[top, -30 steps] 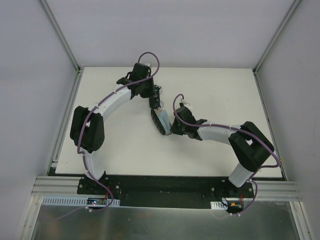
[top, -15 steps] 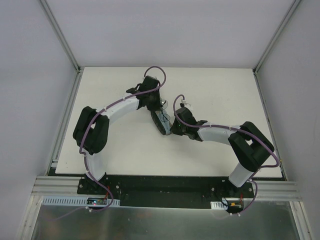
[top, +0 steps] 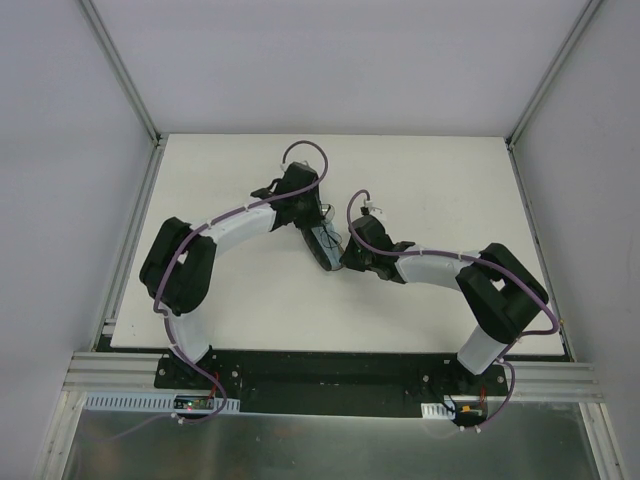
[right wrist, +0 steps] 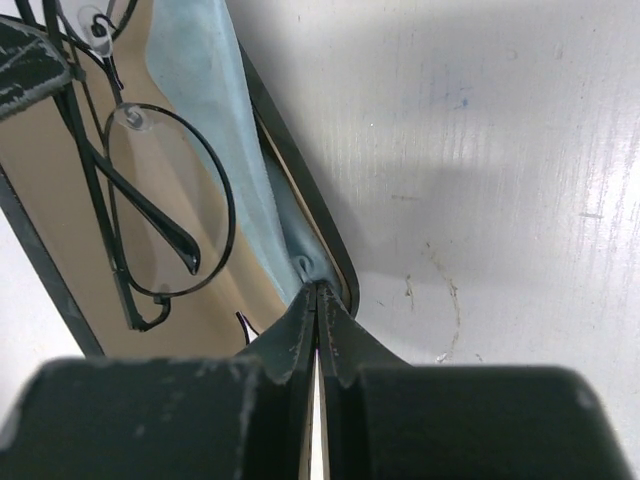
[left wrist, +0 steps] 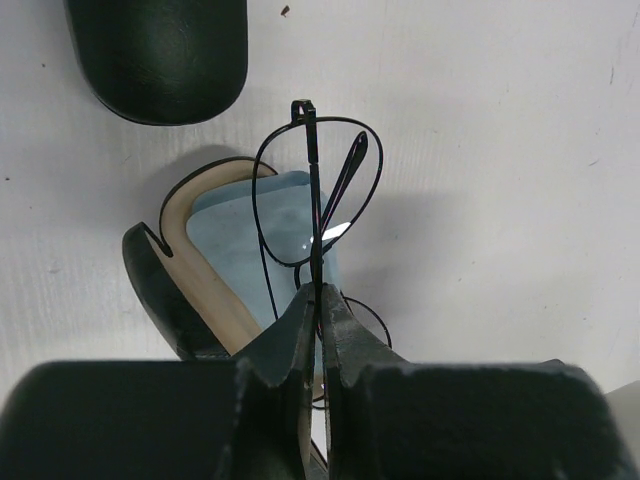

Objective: Organize the sunglasses
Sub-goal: Place the sunglasses in the sunglasses case.

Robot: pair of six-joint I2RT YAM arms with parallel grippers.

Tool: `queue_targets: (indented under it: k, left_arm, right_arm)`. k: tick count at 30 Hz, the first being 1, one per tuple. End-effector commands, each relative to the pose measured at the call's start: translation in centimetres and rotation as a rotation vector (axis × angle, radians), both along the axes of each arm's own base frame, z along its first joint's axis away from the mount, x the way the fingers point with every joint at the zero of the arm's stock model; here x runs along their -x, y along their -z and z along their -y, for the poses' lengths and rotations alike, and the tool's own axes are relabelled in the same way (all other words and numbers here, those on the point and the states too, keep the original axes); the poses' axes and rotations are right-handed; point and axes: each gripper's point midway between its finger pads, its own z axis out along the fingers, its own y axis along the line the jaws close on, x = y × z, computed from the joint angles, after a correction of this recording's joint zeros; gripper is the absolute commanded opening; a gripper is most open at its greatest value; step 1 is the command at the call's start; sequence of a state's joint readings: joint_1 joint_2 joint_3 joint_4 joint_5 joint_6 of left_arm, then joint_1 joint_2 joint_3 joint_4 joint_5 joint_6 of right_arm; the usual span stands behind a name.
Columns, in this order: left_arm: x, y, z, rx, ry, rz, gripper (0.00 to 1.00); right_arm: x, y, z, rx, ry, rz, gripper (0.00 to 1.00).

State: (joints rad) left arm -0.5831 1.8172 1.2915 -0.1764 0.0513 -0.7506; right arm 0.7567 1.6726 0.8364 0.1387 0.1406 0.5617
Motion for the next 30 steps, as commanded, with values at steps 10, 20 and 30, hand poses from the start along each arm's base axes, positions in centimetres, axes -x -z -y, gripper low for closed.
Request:
queue_targets:
  k: [10, 20, 30]
  left_arm:
    - [1.7, 0.2, 0.9, 0.049, -0.072, -0.009, 0.0]
    - [2.0, 1.0, 0.4, 0.047, -0.14, -0.028, 0.08]
    - [1.8, -0.3, 0.9, 0.057, -0.11, 0.0, 0.31]
  right_arm:
    - [-0.2, -0.5, -0.2, -0.037, 0.014, 0.012, 0.01]
    - [-0.2, -0.1, 0.1, -0.043, 0.019, 0.001, 0.01]
    - [-0.3, 0.0, -0.1, -0.051, 0.014, -0.004, 0.01]
